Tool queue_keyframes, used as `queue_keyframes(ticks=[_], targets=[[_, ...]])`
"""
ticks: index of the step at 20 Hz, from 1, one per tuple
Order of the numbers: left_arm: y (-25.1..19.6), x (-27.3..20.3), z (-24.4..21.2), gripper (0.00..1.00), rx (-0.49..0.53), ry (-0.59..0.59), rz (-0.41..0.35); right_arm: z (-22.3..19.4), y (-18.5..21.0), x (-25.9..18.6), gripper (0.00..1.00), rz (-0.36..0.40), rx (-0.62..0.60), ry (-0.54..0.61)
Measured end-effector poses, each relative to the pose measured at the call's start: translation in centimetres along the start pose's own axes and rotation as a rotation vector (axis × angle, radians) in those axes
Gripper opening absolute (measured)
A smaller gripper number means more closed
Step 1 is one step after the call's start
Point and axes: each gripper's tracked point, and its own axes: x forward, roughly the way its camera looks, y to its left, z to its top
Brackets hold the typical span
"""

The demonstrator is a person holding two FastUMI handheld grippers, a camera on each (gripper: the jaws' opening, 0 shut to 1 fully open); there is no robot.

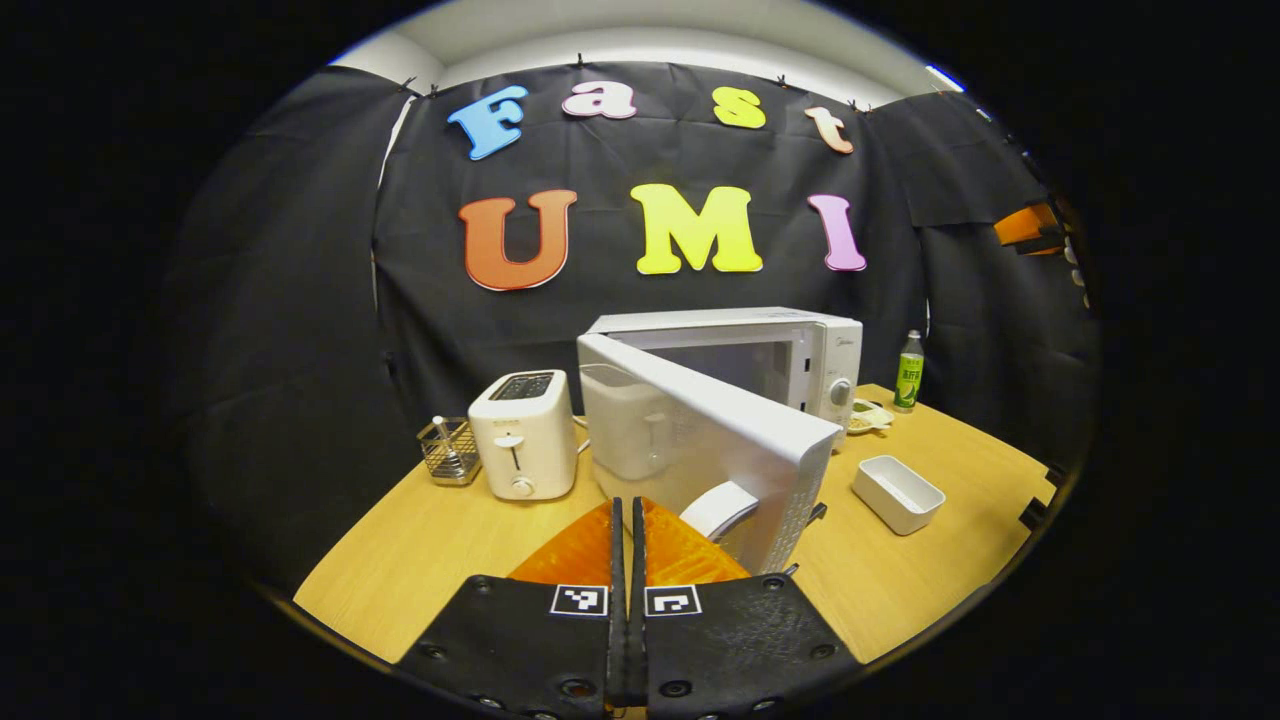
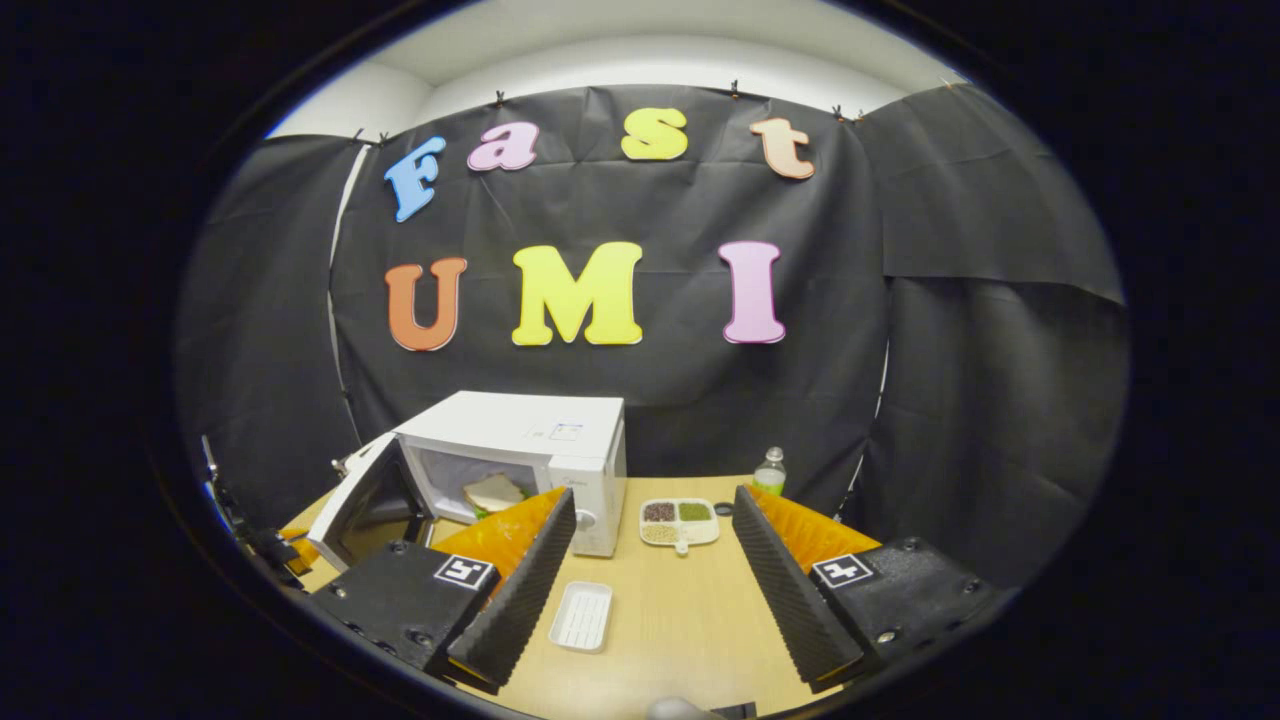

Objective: Open the microwave oven with the left hand, put the food in, and close the microwave oven.

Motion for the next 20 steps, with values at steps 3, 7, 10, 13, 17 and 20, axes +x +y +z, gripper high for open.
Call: queue_keyframes(ticks=[3, 7, 10, 13, 17, 20], targets=[[-3.2, 1.1, 0.4, 0.0, 0.009, -0.007, -0.046, 0.3, -0.7, 0.0, 0.92, 0.005, 0.002, 0.003], [-7.2, 2.9, 1.6, 0.0, 0.018, -0.018, -0.099, 0.7, -1.9, 0.1, 0.92, 0.009, 0.012, 0.002], [-9.8, 4.9, 2.4, 0.0, 0.027, -0.022, -0.135, 0.8, -2.8, 0.1, 0.92, 0.01, 0.015, 0.0], [-12.0, 6.5, 3.2, 0.0, 0.033, -0.031, -0.159, 0.7, -3.5, 0.1, 1.0, 0.01, 0.01, 0.005], [-14.3, 9.3, 4.1, 0.0, 0.041, -0.04, -0.171, 0.8, -4.1, 0.6, 0.92, 0.017, 0.014, 0.013], [-15.5, 11.2, 4.8, 0.0, 0.031, -0.047, -0.171, 1.0, -4.3, 1.0, 0.92, 0.022, 0.015, 0.014]])
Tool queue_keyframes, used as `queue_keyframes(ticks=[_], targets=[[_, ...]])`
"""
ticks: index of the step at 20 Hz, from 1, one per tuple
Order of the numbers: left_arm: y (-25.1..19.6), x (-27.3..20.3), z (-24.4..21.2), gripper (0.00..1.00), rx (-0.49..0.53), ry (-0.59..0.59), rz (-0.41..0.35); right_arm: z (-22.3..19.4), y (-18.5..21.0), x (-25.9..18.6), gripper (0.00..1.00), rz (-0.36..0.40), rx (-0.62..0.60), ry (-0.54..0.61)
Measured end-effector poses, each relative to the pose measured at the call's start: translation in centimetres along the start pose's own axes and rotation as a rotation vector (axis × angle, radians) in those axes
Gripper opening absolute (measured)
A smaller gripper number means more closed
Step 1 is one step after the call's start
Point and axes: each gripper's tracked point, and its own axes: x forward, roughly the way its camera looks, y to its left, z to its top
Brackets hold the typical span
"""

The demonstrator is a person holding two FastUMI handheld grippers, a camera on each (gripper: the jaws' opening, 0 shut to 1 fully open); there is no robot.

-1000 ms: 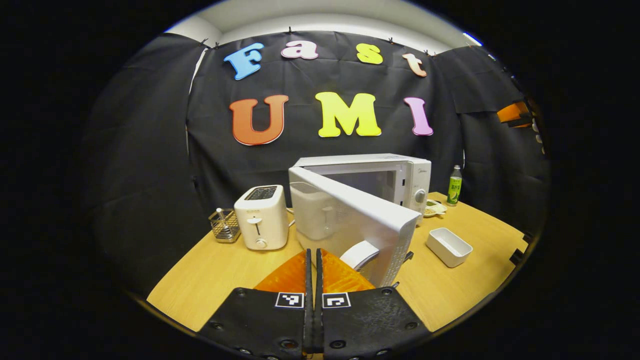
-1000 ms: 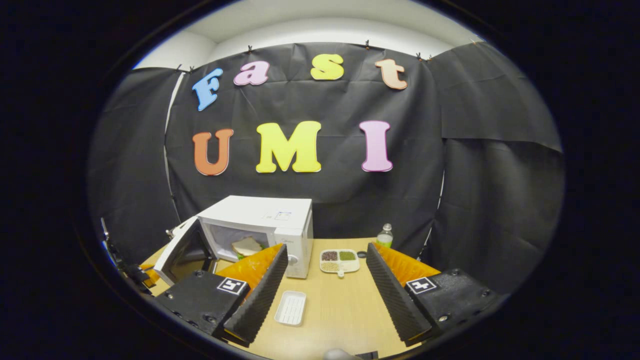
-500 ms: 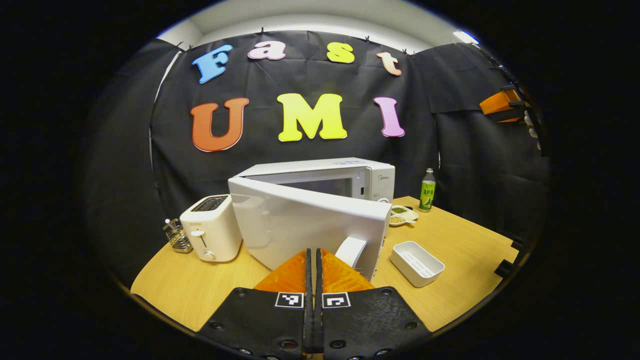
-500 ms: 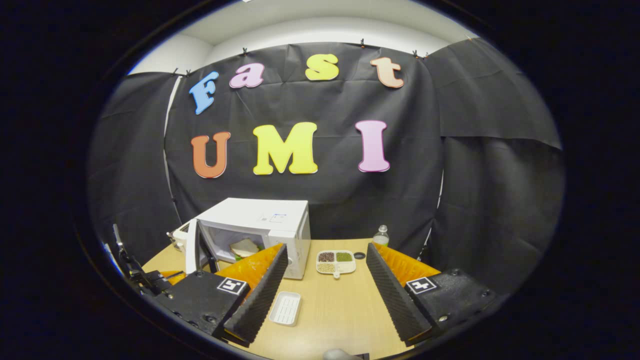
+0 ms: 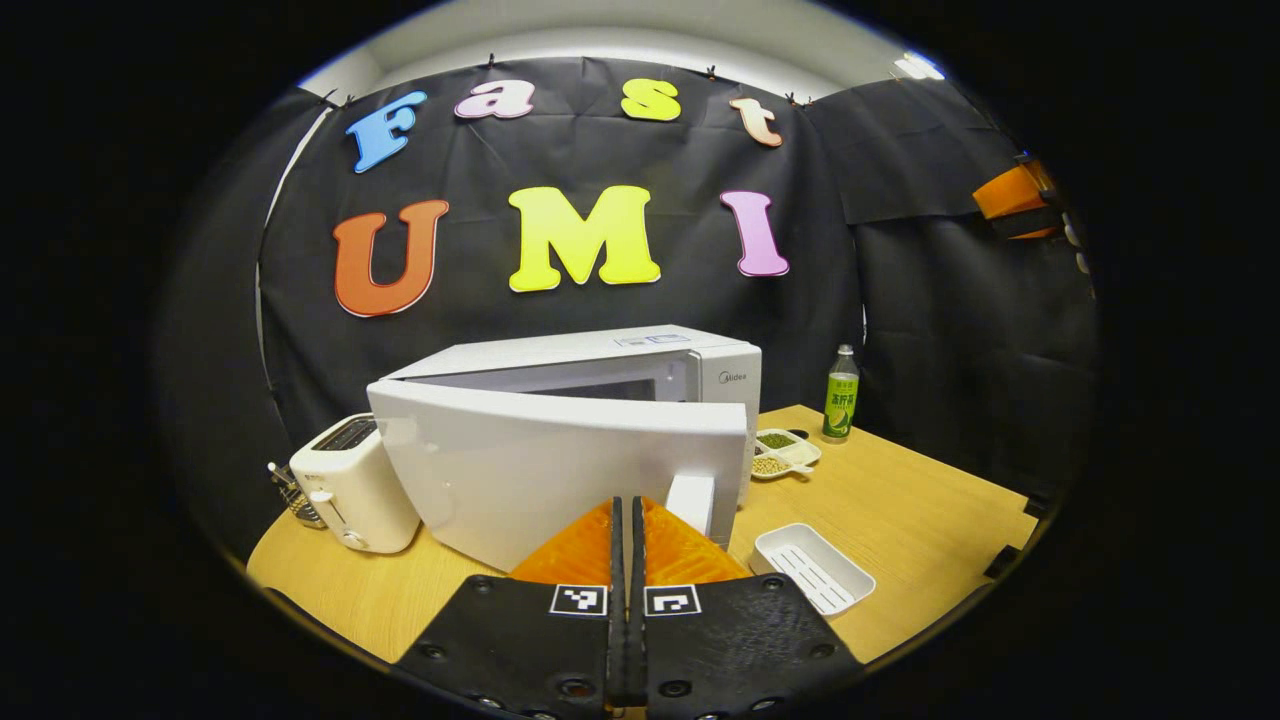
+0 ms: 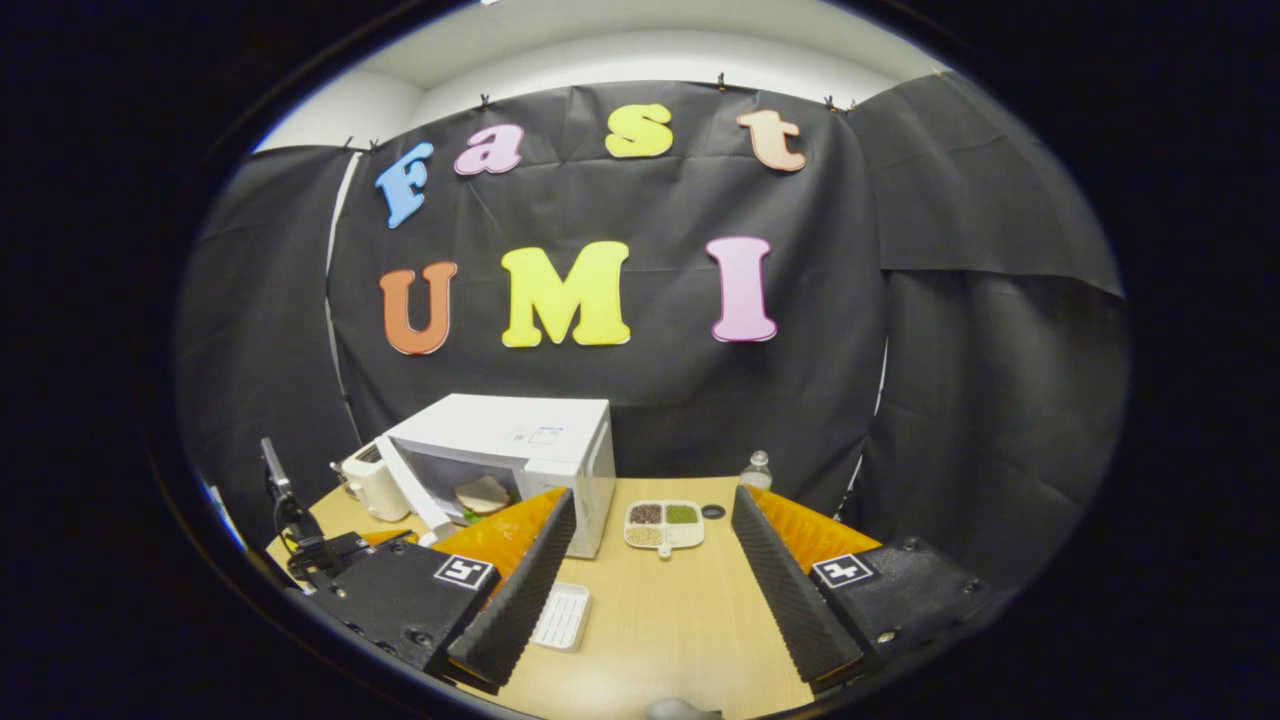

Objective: Open the microwave oven with the left hand, put the food in, and close the microwave oven.

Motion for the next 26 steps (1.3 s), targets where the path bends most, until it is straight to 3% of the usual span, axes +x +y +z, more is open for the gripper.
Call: queue_keyframes(ticks=[8, 9, 20, 26], targets=[[-1.3, 5.6, -0.2, 0.0, -0.012, 0.013, 0.012, -0.3, -0.2, 1.3, 0.92, 0.011, 0.007, 0.021], [-1.4, 6.2, -0.3, 0.0, -0.015, 0.014, 0.011, -0.3, -0.5, 1.4, 1.0, 0.01, 0.006, 0.022], [-1.5, 14.0, 0.7, 0.0, -0.014, 0.012, 0.035, 0.0, -1.2, 3.1, 1.0, -0.001, 0.012, 0.035], [-1.3, 14.7, 0.9, 0.0, -0.014, 0.002, 0.065, -0.1, -1.2, 3.7, 1.0, 0.0, 0.027, 0.042]])
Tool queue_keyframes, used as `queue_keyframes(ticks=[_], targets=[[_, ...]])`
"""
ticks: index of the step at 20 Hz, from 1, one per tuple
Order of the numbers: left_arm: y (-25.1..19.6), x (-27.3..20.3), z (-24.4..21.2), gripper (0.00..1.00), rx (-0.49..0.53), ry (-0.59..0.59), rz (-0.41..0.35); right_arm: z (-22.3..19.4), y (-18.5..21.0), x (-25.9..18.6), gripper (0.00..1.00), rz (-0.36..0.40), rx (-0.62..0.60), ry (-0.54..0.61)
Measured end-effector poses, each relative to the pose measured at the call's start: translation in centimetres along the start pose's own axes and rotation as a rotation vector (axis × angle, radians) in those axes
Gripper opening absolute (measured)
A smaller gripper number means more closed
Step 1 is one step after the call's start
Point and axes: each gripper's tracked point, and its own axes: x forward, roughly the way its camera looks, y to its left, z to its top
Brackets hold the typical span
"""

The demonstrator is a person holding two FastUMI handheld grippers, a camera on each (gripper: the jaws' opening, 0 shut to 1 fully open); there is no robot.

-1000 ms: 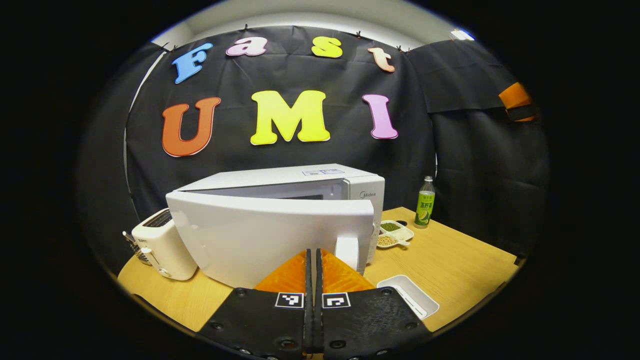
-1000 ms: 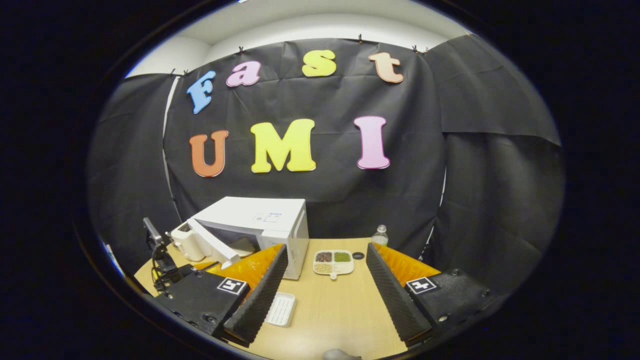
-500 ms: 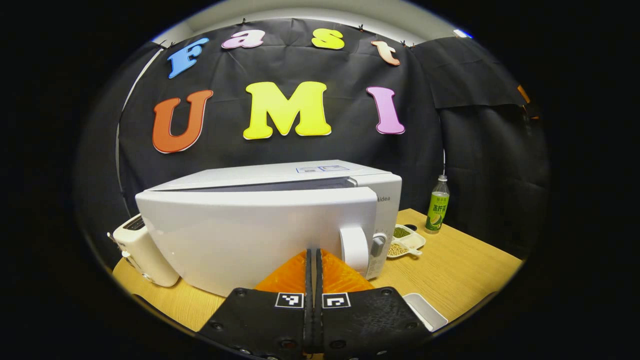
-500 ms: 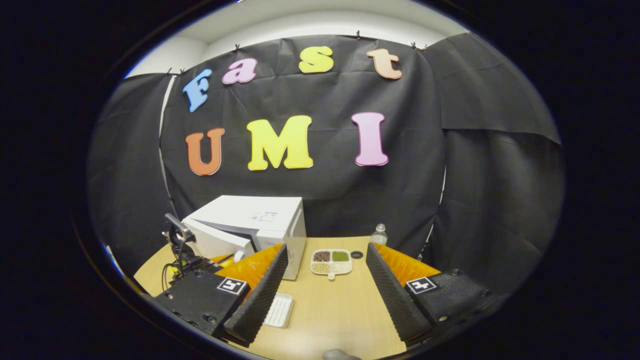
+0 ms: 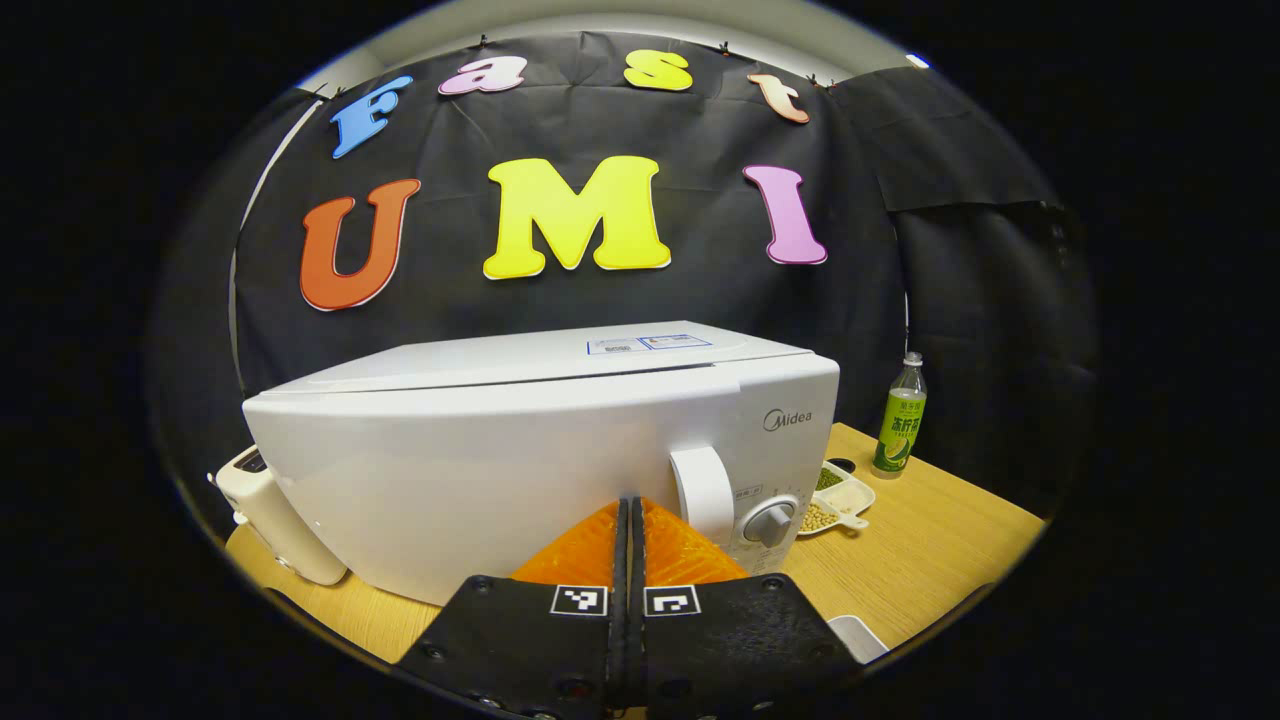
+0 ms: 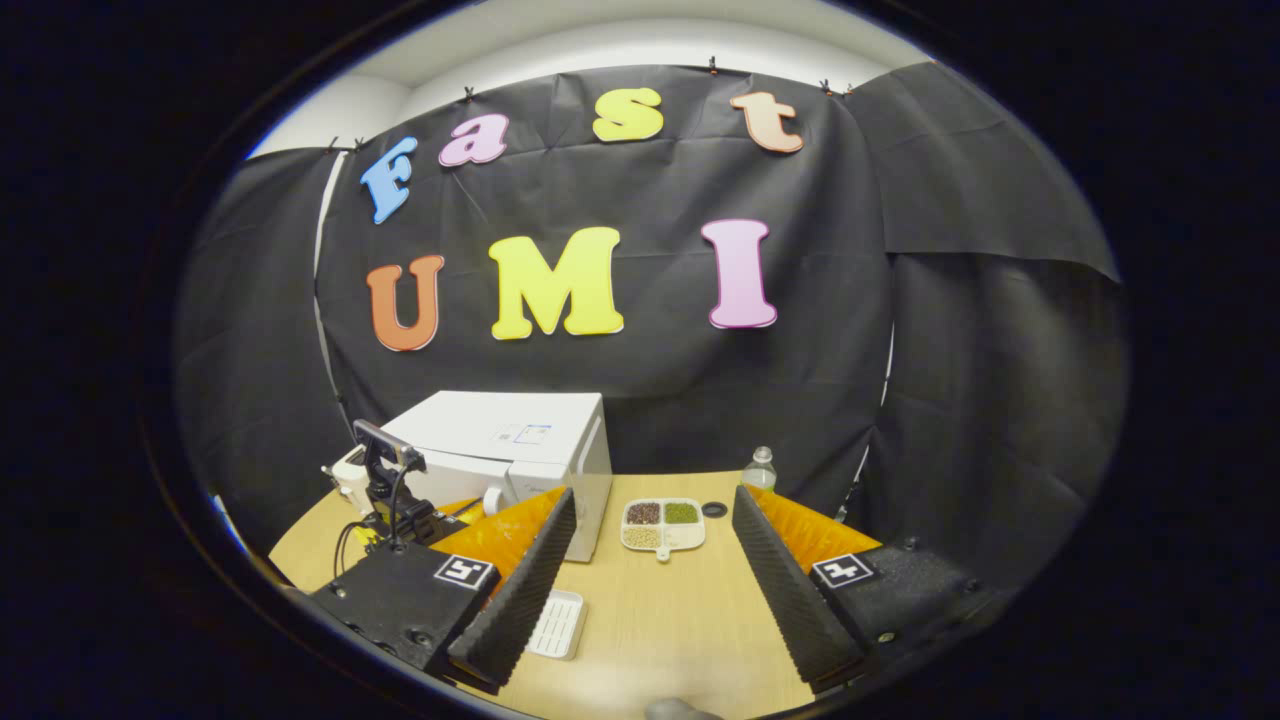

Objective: Open the microwave oven with the left hand, put the food in, and close the microwave oven.

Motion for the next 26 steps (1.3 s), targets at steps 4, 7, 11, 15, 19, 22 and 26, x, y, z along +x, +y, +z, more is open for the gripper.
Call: queue_keyframes(ticks=[4, 7, 11, 15, 19, 22, 26], targets=[[0.0, 0.6, 0.1, 0.0, -0.021, 0.022, 0.016, 0.5, 0.9, 0.1, 1.0, 0.011, -0.005, -0.012], [0.5, -0.7, 0.8, 0.0, -0.004, 0.013, 0.03, 0.7, 1.3, 0.1, 1.0, 0.014, -0.004, -0.022], [2.4, -2.7, 1.9, 0.95, -0.008, -0.009, 0.069, 1.0, 2.1, -0.1, 1.0, 0.017, -0.025, -0.045], [3.1, -4.7, 2.4, 0.98, -0.032, -0.005, 0.081, 1.0, 3.1, -0.7, 1.0, 0.029, -0.021, -0.055], [3.5, -7.7, 4.0, 0.98, -0.018, -0.024, 0.086, 1.3, 3.9, -1.6, 1.0, 0.035, -0.031, -0.078], [3.9, -10.6, 5.8, 0.97, -0.007, -0.052, 0.089, 0.8, 4.5, -2.3, 0.92, 0.032, -0.046, -0.093], [4.6, -15.4, 9.0, 0.97, 0.031, -0.087, 0.091, -0.2, 5.6, -3.0, 0.92, 0.042, -0.043, -0.102]])
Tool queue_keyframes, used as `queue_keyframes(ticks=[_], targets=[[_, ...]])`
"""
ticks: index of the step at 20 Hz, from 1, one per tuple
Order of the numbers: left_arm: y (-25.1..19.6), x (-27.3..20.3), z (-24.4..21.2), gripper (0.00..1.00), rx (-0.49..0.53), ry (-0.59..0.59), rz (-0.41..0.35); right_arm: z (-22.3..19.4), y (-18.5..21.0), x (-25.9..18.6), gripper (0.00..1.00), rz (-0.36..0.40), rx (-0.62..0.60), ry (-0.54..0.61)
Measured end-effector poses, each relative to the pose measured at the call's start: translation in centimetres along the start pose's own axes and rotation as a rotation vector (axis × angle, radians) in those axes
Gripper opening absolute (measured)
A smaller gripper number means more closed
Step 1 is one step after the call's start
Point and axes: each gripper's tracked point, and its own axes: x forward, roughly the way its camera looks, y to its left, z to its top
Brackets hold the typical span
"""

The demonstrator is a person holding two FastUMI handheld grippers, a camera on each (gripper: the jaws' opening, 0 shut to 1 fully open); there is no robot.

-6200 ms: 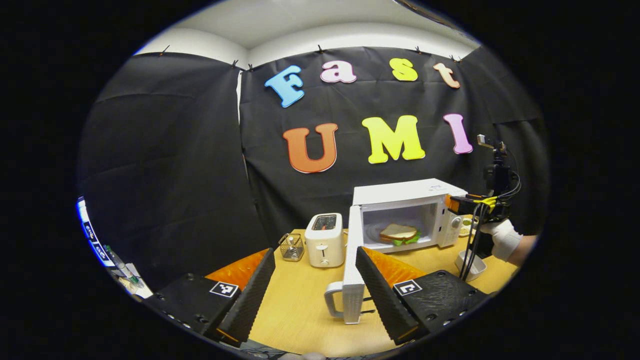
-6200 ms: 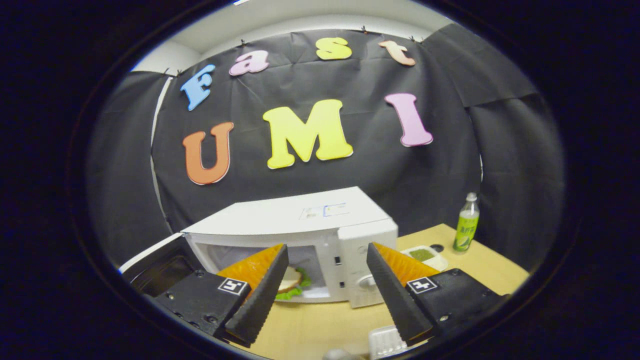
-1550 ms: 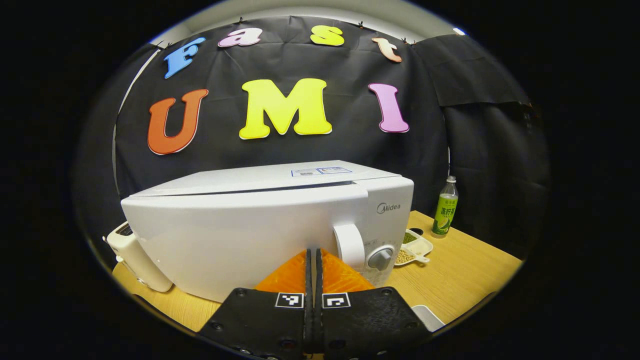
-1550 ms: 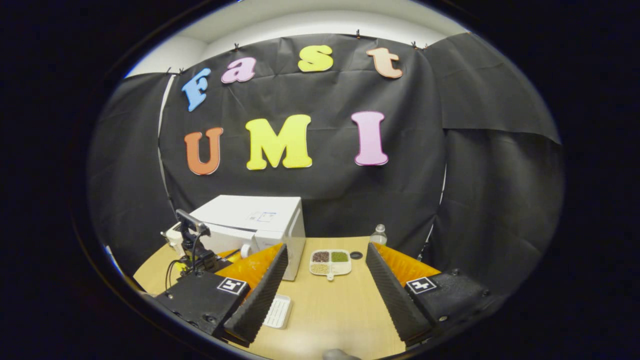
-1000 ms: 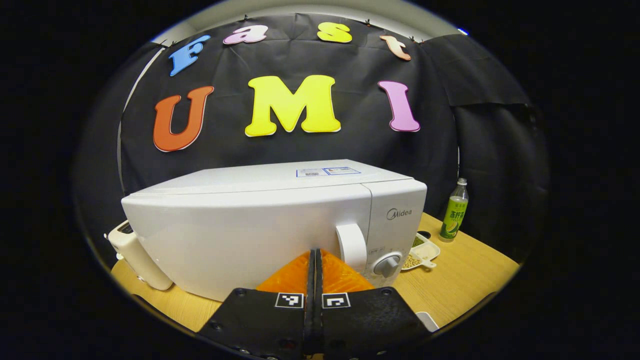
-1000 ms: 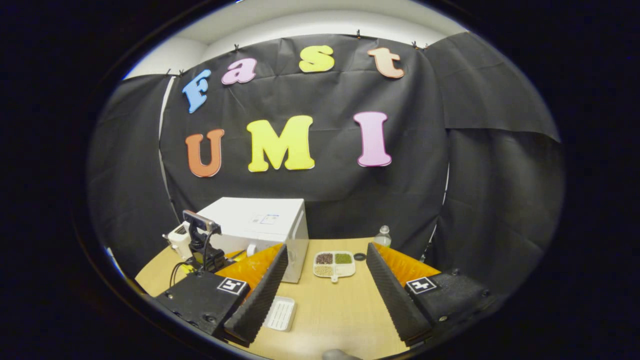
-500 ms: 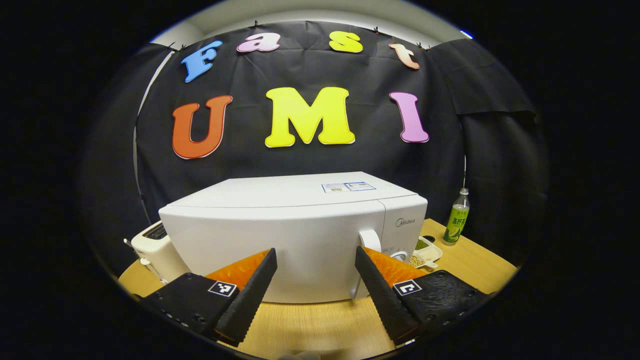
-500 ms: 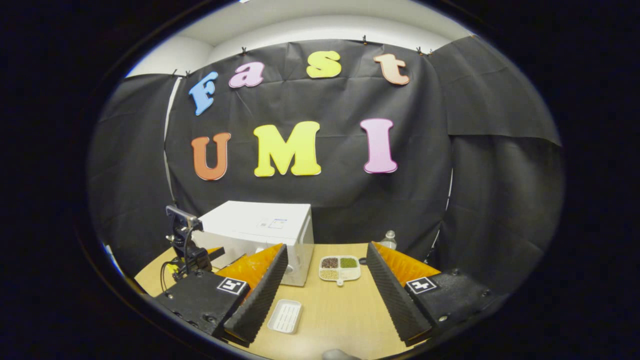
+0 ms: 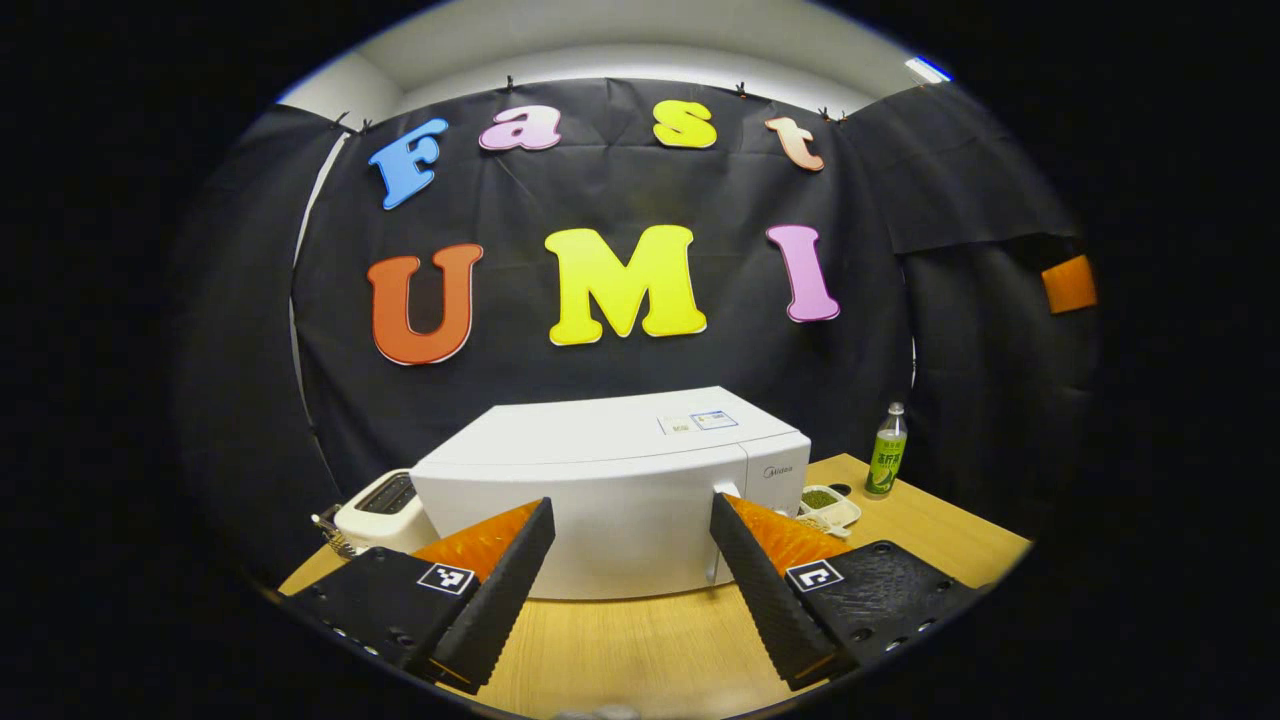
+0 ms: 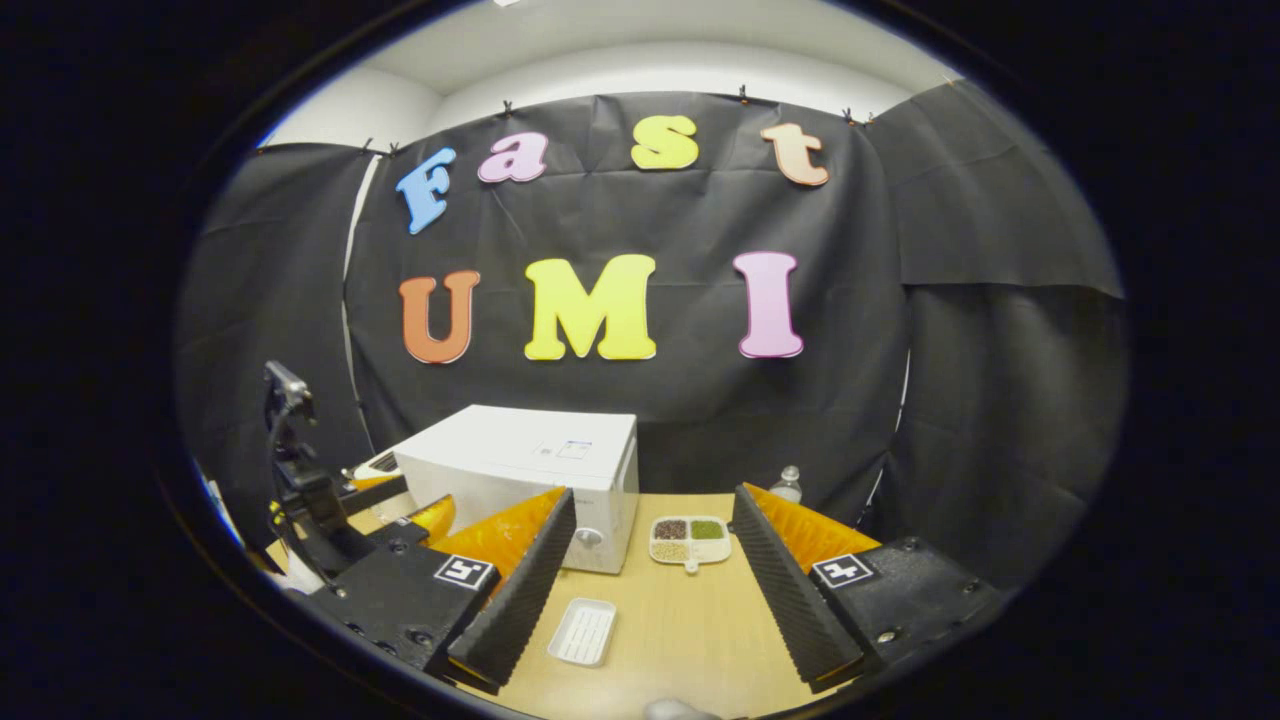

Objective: Open the microwave oven with the left hand, put the food in, and close the microwave oven.

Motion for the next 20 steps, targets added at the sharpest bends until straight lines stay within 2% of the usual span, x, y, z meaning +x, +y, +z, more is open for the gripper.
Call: queue_keyframes(ticks=[3, 4, 5, 6, 10, 15, 16, 17, 18, 19, 20], targets=[[0.8, -3.4, 3.5, 0.96, 0.014, -0.048, 0.006, -0.3, 0.3, -0.4, 0.92, -0.008, -0.014, -0.017], [1.3, -4.6, 4.8, 0.96, 0.015, -0.067, 0.012, -0.3, 0.3, -0.5, 1.0, -0.015, -0.017, -0.024], [1.4, -5.7, 6.0, 1.0, 0.008, -0.085, 0.011, -0.5, 0.4, -0.7, 1.0, -0.018, -0.015, -0.03], [1.6, -6.9, 7.2, 0.96, -0.002, -0.102, 0.01, -0.6, 0.4, -0.9, 0.92, -0.022, -0.012, -0.033], [3.5, -11.0, 10.3, 0.96, -0.005, -0.144, 0.028, -0.7, 0.6, -1.8, 0.92, -0.038, 0.008, -0.05], [6.5, -14.8, 10.3, 0.96, 0.003, -0.128, 0.119, -1.2, 0.8, -3.5, 0.92, -0.055, 0.017, -0.063], [6.7, -15.2, 10.2, 0.96, 0.004, -0.125, 0.128, -1.4, 1.1, -3.8, 1.0, -0.054, 0.02, -0.061], [7.0, -15.4, 10.0, 0.96, 0.004, -0.119, 0.135, -1.4, 1.0, -4.0, 0.92, -0.058, 0.022, -0.061], [7.1, -15.5, 9.8, 0.96, 0.002, -0.117, 0.14, -1.2, 1.2, -4.2, 0.92, -0.055, 0.018, -0.065], [7.3, -15.3, 9.9, 1.0, 0.004, -0.117, 0.143, -1.3, 1.4, -4.2, 0.92, -0.054, 0.017, -0.061], [7.5, -15.4, 9.7, 0.96, 0.006, -0.112, 0.15, -1.2, 1.5, -4.2, 0.92, -0.049, 0.023, -0.062]])
